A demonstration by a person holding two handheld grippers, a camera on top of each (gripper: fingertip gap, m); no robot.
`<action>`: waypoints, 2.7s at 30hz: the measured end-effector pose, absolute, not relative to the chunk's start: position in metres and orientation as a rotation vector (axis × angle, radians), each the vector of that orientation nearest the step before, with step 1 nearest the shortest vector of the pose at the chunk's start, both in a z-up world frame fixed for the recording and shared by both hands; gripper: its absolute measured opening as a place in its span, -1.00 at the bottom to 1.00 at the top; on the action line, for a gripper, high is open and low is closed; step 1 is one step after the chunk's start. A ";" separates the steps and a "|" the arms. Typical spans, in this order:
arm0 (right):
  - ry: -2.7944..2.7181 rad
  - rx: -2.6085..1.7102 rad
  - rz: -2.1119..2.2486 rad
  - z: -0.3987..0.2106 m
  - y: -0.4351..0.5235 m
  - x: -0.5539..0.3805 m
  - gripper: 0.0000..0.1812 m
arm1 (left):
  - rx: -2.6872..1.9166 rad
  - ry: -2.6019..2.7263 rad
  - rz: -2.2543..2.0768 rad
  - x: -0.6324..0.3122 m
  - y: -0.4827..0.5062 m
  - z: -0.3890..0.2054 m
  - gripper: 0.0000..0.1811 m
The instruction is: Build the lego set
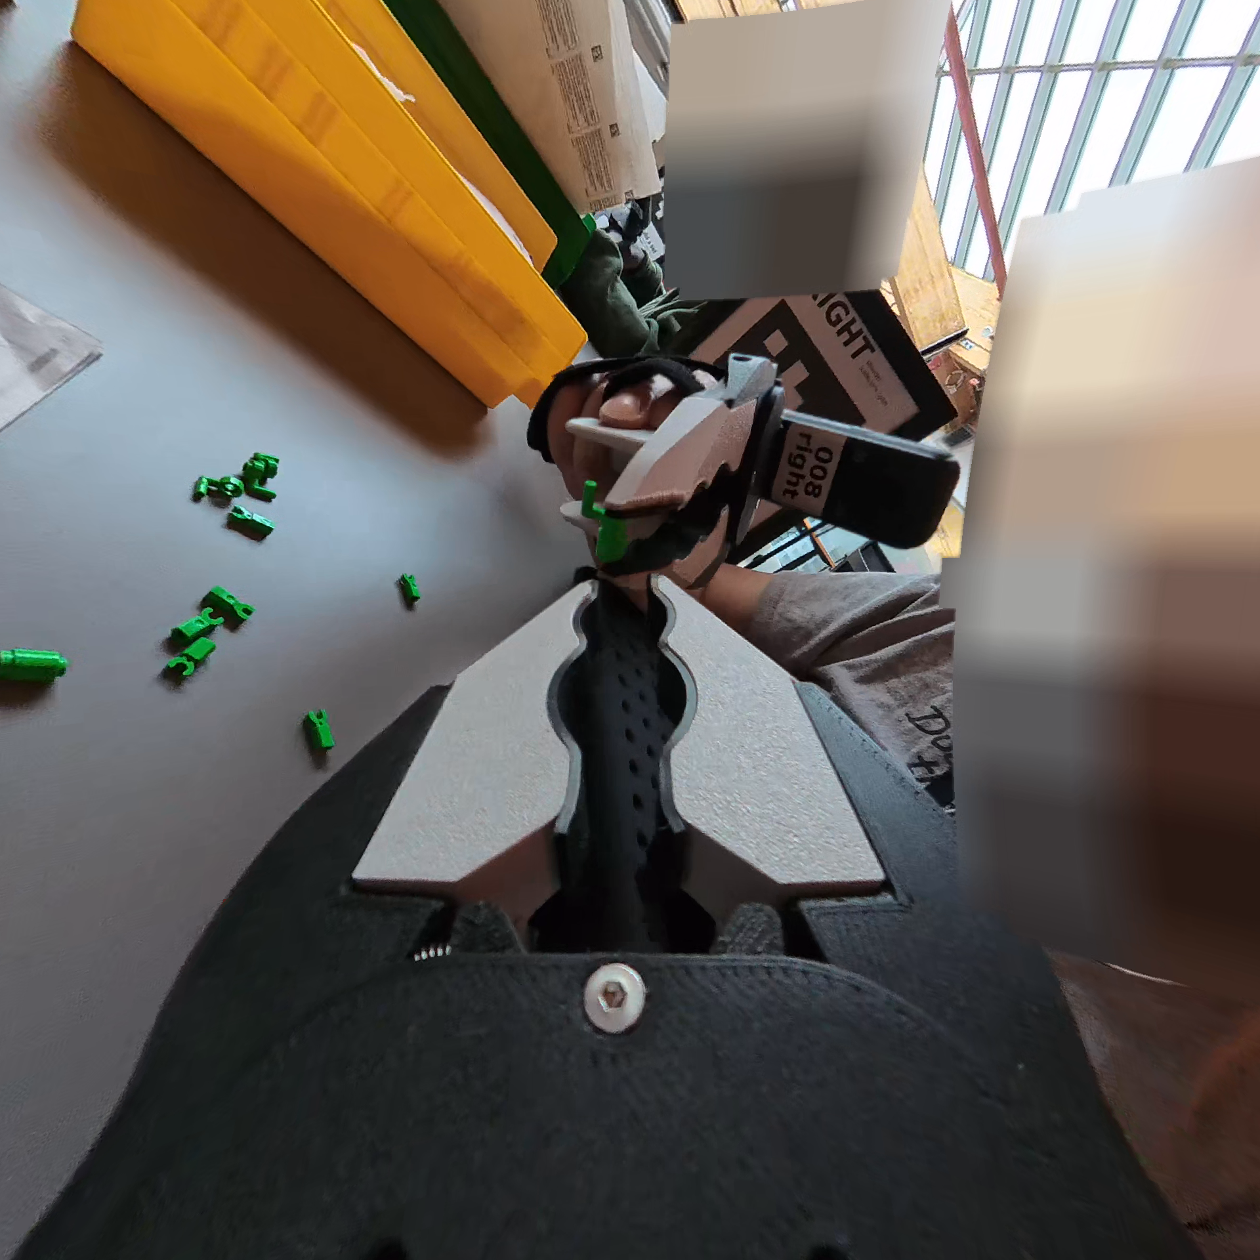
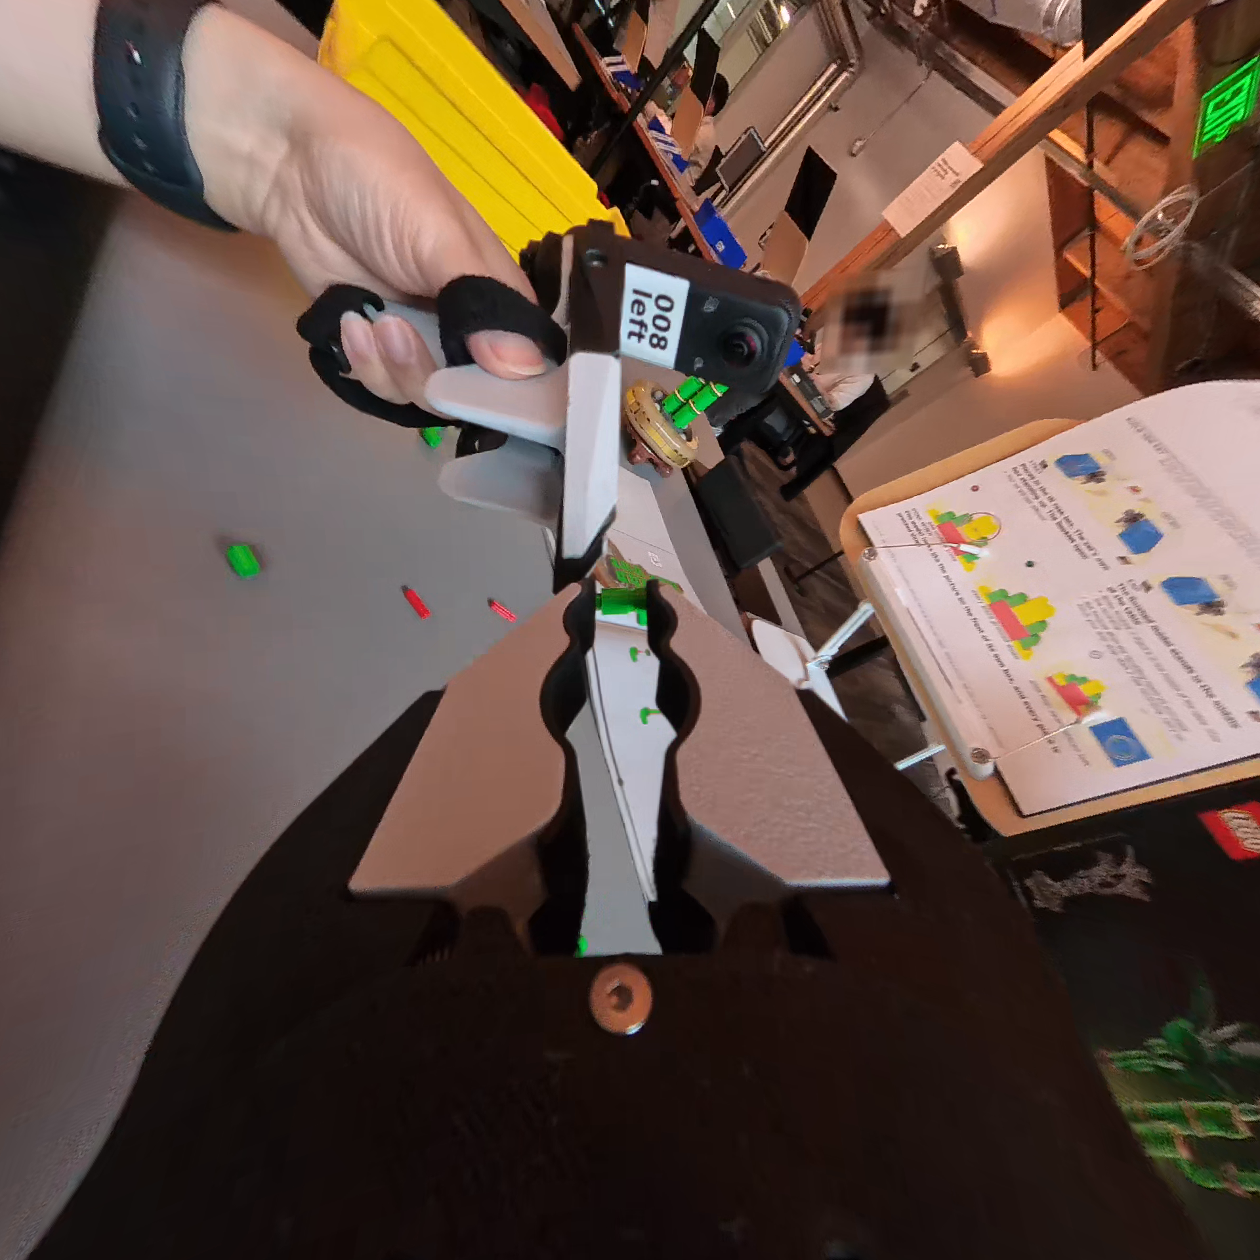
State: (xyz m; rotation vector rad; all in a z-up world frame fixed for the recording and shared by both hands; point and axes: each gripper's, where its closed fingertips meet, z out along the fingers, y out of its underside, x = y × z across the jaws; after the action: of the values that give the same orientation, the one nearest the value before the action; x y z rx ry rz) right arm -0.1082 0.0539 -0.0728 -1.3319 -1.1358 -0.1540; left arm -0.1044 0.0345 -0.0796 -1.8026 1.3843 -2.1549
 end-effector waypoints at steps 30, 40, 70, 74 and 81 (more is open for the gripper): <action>-1.261 -1.294 -0.263 -0.087 0.051 -0.118 -0.86 | -1.752 1.469 -2.043 -0.100 0.029 -0.085 -0.95; -1.181 -1.330 -0.129 -0.076 0.048 -0.117 -0.87 | -1.744 1.315 -2.160 -0.100 0.042 -0.070 -0.52; -0.997 -2.549 -0.096 -0.203 0.033 0.065 -0.85 | -1.992 1.269 -2.011 -0.106 0.063 -0.100 -0.50; -1.003 -2.526 -0.087 -0.202 0.034 0.066 -0.80 | -1.995 1.266 -2.020 -0.106 0.063 -0.099 -0.50; -0.925 -2.279 -0.065 -0.158 0.055 0.054 -0.73 | -1.986 1.214 -1.915 -0.116 0.086 -0.096 -0.53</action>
State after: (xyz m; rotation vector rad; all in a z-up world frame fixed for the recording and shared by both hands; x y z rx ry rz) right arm 0.0545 0.0553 -0.1578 -2.2785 -0.9250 -0.0655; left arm -0.1162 0.0863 -0.0963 -1.9858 1.2140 -1.9150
